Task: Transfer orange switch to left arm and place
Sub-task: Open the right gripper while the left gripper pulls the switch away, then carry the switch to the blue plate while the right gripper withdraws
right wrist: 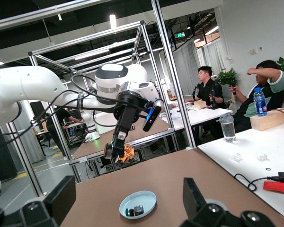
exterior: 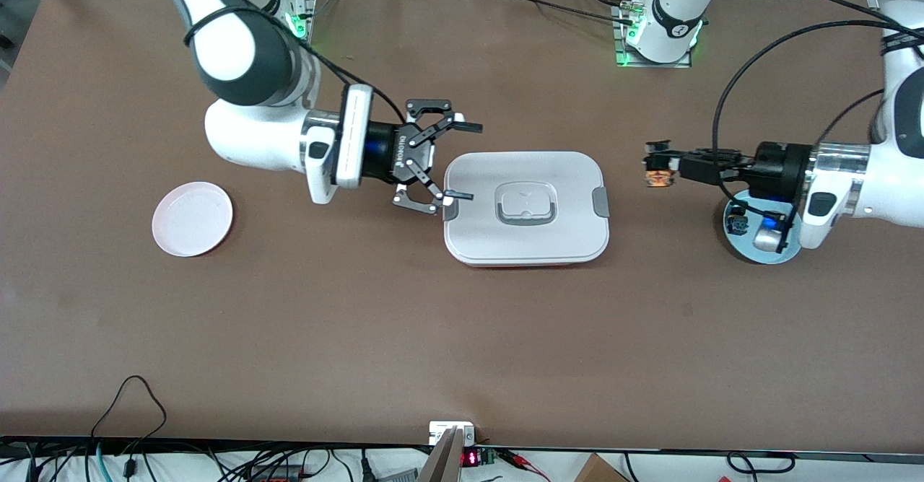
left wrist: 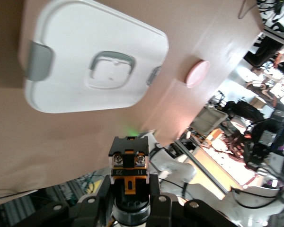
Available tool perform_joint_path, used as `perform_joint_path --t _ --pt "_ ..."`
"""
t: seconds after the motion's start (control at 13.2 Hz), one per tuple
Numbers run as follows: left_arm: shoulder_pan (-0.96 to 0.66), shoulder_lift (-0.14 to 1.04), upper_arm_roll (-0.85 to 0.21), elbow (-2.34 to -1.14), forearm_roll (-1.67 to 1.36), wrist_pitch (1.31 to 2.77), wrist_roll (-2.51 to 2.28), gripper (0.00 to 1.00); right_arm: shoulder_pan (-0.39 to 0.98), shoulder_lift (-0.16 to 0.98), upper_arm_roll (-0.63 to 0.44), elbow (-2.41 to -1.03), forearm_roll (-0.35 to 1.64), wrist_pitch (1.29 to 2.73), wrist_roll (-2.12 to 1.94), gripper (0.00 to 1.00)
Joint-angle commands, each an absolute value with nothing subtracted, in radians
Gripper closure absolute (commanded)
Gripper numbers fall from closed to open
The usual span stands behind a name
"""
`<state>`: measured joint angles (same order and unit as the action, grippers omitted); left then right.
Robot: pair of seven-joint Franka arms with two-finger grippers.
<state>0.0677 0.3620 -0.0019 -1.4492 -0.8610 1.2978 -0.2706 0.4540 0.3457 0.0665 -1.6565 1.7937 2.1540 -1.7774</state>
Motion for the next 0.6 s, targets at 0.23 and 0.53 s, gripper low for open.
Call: perform_joint_path --t 0.23,0.53 --pt "0.120 0.434 -0.011 -1.457 -0.237 1.339 0.049 1.00 0.361 0.288 -0.073 -1.793 1.574 1.863 -1.723 0.00" --pt "0.132 0.558 -0.009 -1.459 0.047 1.497 0.141 1.00 0.331 0.288 -0.191 -1.783 1.346 1.724 -1.557 0.00"
